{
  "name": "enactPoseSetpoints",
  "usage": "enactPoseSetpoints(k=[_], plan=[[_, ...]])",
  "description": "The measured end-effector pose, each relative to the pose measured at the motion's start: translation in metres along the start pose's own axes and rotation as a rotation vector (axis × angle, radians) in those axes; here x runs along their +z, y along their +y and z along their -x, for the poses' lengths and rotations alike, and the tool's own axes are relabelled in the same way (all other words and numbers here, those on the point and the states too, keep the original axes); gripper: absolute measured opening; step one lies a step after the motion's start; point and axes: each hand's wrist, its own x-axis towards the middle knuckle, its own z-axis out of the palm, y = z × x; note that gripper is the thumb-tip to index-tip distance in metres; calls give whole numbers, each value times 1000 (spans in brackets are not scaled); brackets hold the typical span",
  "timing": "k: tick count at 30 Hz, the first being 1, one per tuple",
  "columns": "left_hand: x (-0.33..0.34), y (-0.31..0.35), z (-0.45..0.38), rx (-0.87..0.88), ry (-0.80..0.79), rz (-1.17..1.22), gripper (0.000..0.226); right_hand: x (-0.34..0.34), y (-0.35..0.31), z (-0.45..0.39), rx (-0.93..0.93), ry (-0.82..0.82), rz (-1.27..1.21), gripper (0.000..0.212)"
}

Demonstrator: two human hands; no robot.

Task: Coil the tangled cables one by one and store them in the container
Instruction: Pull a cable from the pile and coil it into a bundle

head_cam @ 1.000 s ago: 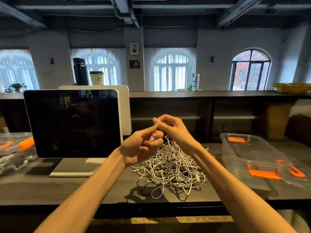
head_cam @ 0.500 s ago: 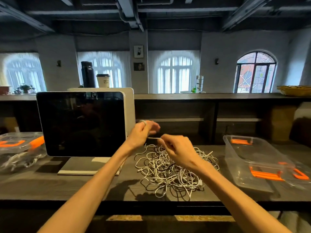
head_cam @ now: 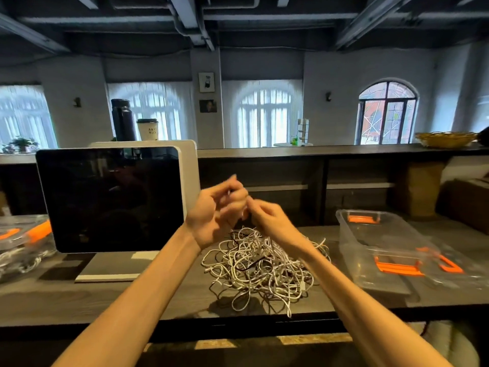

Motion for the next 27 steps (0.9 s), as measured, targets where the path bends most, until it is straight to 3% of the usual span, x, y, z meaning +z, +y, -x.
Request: enactPoseSetpoints(k=[1,4,10,13,15,16,19,22,27], plan=[[4,1,-5,114,79,29,31,8,6,2,43,-38,65,45],[4,3,-19,454,349,-306,33,18,13,10,61,-74,342,45],[-29,7,-34,654,563,-806,33,-10,15,5,166,-190,837,46],[-48,4,-38,645,601,-1242,31,-26,13,5,169,-158,752,38],[-59,0,-40,489,550,-1523,30,-38,3,5,48,-81,554,34],[-62,-4,-39,388,513,-1555,31,-44,-5,3,-11,-38,465,33],[-74,-19,-37,172,474,-1528,36,-58,-30,-4,-102,62,307,32],[-72,-29,-32,70,489,-1602,42,-65,-41,-14,-108,125,337,33],[-35,-37,-21,-95,308,-814,47,-64,-33,-22,-46,179,530,38]])
